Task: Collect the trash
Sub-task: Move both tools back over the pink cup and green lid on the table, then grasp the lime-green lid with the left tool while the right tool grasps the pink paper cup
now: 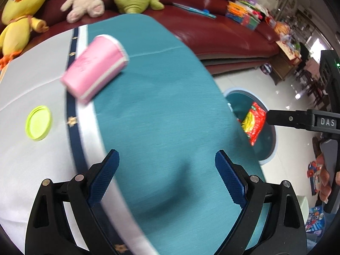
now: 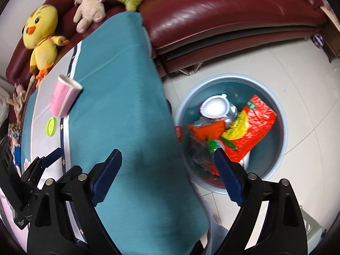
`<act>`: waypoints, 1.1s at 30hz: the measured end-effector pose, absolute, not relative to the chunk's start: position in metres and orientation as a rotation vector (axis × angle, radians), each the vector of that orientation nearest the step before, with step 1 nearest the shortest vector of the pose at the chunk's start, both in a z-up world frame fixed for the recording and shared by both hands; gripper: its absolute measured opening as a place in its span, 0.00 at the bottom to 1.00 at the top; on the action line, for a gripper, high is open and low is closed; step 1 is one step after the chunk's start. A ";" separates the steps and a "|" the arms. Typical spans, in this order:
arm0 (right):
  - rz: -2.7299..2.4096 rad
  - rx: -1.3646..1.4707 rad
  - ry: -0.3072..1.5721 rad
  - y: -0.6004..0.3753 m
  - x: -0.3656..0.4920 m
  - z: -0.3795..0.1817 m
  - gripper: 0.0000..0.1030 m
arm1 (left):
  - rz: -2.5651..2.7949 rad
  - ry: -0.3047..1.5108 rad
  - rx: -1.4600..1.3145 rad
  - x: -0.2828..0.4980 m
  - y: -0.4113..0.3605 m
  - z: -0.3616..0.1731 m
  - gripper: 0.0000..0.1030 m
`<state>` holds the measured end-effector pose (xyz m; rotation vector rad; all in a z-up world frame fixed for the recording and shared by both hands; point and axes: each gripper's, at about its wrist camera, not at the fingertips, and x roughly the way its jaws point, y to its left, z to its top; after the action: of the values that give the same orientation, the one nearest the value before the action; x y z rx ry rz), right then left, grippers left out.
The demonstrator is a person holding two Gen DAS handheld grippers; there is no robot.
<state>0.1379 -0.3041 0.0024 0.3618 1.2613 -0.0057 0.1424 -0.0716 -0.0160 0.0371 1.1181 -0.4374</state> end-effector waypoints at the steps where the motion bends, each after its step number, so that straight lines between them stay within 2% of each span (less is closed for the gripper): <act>1: 0.000 0.354 1.265 -0.298 0.139 0.003 0.82 | -0.427 1.116 0.033 0.143 -0.064 -0.016 0.89; 17: 0.169 0.233 1.338 -0.163 0.209 0.004 0.82 | -0.189 1.088 -0.096 0.167 0.088 -0.022 0.89; 33: 0.223 0.286 1.340 -0.081 0.297 -0.005 0.82 | -0.183 1.090 -0.117 0.194 0.117 -0.031 0.89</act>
<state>0.2970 -0.0810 -0.0050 0.2861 1.3396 0.2234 0.1939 0.1174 -0.0310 -0.1166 1.0899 -0.1829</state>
